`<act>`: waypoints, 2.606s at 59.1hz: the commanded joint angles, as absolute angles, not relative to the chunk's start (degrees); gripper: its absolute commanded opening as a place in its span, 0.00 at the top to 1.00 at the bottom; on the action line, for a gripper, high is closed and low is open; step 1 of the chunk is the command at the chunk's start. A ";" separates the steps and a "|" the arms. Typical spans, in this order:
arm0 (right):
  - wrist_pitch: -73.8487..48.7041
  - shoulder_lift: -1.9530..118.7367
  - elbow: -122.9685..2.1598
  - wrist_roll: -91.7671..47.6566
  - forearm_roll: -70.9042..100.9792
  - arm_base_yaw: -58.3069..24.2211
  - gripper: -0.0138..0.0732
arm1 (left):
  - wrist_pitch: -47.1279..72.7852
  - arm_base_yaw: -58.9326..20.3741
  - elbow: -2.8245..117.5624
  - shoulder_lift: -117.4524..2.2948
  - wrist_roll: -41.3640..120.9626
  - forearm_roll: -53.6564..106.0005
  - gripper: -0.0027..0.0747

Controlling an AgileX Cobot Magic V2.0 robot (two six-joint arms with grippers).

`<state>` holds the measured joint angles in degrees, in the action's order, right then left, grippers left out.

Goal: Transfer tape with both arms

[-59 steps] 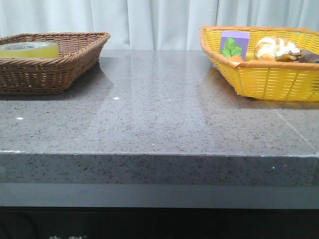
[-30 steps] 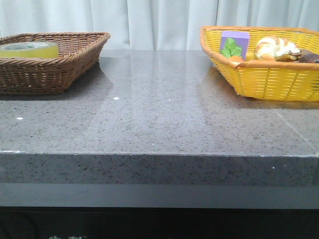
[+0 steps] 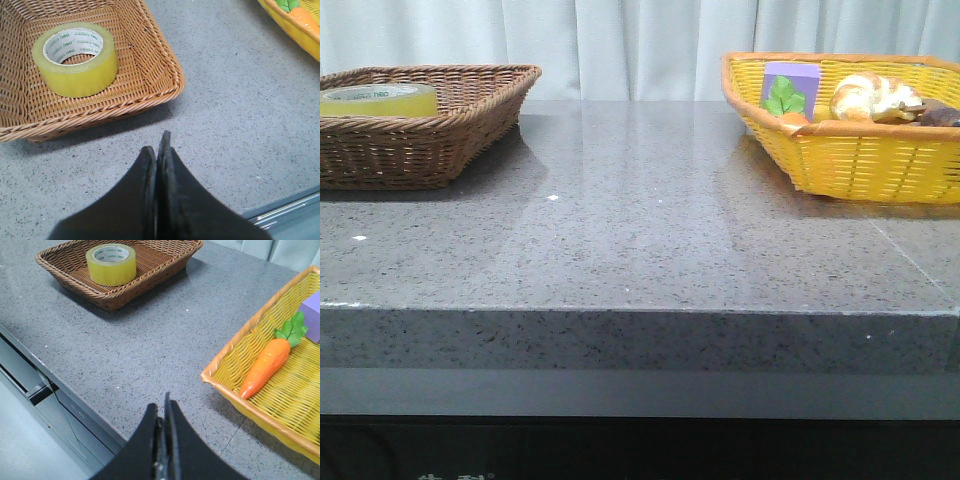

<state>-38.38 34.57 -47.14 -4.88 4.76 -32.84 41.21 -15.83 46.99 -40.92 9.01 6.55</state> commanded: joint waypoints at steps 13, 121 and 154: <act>-34.30 34.61 -48.43 -4.99 5.07 -32.54 0.92 | 34.32 -13.96 44.00 -33.99 9.08 7.27 0.99; -34.10 34.55 -48.43 -4.99 5.07 -32.54 0.92 | -4.80 -1.89 -0.59 1.23 6.31 6.16 0.99; -34.10 34.55 -48.43 -4.99 5.07 -32.54 0.92 | -4.80 -1.89 -0.59 1.23 6.31 6.16 0.99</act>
